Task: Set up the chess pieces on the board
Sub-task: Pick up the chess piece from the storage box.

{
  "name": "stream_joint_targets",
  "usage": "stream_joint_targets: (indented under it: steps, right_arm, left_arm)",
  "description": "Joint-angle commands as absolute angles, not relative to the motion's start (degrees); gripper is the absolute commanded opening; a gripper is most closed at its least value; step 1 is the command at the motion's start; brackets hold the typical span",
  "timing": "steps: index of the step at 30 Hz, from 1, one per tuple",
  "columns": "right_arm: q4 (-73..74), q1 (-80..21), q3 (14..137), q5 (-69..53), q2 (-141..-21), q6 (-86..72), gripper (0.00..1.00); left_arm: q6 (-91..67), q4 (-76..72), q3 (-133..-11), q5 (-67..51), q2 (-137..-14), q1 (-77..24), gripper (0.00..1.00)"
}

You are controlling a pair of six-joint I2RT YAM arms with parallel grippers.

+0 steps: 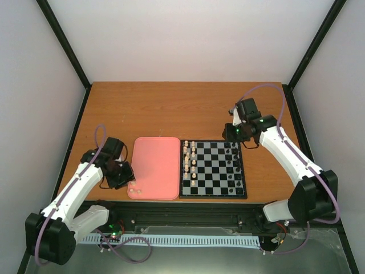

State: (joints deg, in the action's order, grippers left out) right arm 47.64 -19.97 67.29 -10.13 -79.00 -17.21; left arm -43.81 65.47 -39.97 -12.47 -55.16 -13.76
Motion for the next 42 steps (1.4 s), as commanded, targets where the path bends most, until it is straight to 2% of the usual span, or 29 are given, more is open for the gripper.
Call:
stream_joint_targets:
  steps: [1,23,26,29,37,42]
  right_arm:
    - [46.46,-17.98,69.05,-13.27,-80.03,-14.10,0.30]
    - [45.69,-14.11,68.24,-18.15,-81.17,-11.08,0.30]
    - [45.70,-14.13,68.38,-18.66,-81.40,-10.78,0.30]
    - [45.96,-14.11,68.61,-18.88,-81.72,-10.26,0.30]
    - [46.21,-12.63,68.38,-19.93,-81.74,-9.52,0.29]
    - [46.38,-12.44,68.38,-20.43,-81.87,-8.93,0.29]
  left_arm:
    - [-43.16,65.50,-39.94,-13.01,-57.14,-13.36,0.41]
    - [-42.82,58.29,-40.18,-12.82,-68.09,-13.36,0.40]
    - [-42.59,57.54,-40.34,-12.66,-69.55,-13.36,0.34]
    - [-42.39,56.95,-40.27,-12.52,-70.42,-13.31,0.32]
    - [-42.62,55.73,-40.14,-12.08,-71.98,-13.36,0.34]
    - [-42.56,54.94,-40.09,-12.13,-73.49,-13.36,0.40]
